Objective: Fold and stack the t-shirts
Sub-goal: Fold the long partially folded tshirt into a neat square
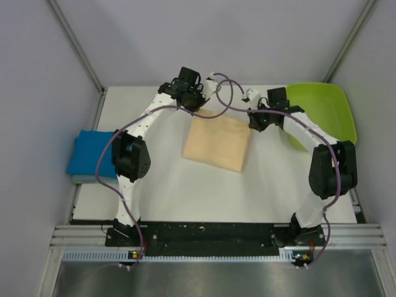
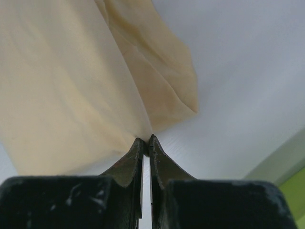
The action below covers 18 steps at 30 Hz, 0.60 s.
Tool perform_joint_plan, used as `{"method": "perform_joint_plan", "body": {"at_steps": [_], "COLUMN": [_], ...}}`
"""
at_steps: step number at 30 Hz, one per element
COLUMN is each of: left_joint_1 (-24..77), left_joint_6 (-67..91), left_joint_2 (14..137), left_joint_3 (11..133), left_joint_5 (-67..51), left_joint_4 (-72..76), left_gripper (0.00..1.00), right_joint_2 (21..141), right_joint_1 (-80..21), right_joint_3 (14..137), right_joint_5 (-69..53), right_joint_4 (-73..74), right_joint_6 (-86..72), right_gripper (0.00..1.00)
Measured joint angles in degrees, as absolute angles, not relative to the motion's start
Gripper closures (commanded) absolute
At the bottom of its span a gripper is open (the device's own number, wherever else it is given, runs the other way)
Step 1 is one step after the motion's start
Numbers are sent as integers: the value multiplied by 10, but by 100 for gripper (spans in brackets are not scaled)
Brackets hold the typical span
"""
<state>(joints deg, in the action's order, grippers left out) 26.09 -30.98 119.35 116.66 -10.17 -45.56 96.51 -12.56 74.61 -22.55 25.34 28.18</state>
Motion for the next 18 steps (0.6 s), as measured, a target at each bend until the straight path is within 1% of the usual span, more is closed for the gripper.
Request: {"method": "perform_joint_plan", "body": {"at_steps": [6, 12, 13, 14, 15, 16, 18], "left_joint_1": [260, 260, 260, 260, 260, 260, 261], "left_joint_6": [-312, -309, -307, -305, -302, -301, -296], "left_joint_2": [1256, 1312, 1320, 1327, 1333, 1337, 1347], "left_joint_3": [1173, 1186, 1190, 1193, 1195, 1197, 1202], "left_joint_5": [-74, -46, -42, -39, -34, -28, -3], "left_joint_4": [-420, -369, -359, -349, -339, -330, -307], "left_gripper": [100, 100, 98, 88, 76, 68, 57], "right_joint_2": [1045, 1098, 1104, 1110, 1117, 1125, 1147], "right_joint_1": [-123, -120, -120, -120, -120, -120, -120], "right_joint_3": [788, 830, 834, 838, 841, 846, 868], "right_joint_5": [-203, -169, -164, -160, -153, -146, -124], "right_joint_4": [250, 245, 244, 242, 240, 239, 235], "right_joint_6": [251, 206, 200, 193, 185, 174, 150], "right_gripper": [100, 100, 100, 97, 88, 77, 75]}}
